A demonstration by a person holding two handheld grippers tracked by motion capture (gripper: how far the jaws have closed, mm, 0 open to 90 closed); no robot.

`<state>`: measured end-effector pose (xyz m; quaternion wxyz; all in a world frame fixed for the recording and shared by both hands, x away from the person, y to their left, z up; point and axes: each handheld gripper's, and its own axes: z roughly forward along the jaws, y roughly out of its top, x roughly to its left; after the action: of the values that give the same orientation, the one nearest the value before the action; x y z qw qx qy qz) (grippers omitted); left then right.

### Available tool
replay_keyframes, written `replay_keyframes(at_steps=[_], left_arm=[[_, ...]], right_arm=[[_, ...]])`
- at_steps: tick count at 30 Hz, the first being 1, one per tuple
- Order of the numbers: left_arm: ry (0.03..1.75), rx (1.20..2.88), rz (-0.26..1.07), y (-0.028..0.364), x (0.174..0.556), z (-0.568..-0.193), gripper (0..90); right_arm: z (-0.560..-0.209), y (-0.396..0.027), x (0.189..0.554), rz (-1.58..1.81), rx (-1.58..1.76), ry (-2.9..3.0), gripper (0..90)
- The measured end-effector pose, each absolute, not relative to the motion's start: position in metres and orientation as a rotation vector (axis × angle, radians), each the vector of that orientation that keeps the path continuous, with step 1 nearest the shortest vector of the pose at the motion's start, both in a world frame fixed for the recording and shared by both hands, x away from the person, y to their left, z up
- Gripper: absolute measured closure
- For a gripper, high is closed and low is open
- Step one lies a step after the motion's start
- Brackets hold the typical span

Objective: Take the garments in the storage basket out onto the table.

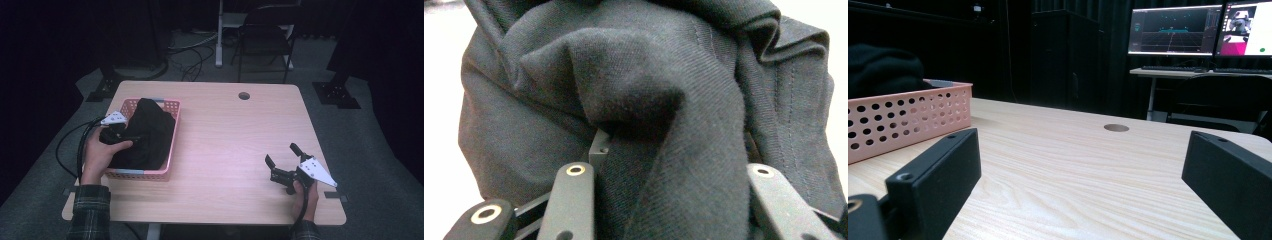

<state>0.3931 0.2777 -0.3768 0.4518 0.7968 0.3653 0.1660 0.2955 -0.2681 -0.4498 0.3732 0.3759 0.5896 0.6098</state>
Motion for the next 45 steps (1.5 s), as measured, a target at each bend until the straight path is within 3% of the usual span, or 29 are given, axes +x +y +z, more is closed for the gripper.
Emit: replay_keyframes(at_steps=[16, 45], left_arm=[[0.856, 1.735, 0.422, 0.287, 0.384, -0.354, 58.5], [0.691, 1.629, 0.39, 0.268, 0.368, -0.314, 58.5]], right_arm=[[-0.45, -0.268, 0.295, 1.563, 0.964, 1.51, 1.9], [-0.45, -0.268, 0.295, 1.563, 0.962, 1.511, 1.9]])
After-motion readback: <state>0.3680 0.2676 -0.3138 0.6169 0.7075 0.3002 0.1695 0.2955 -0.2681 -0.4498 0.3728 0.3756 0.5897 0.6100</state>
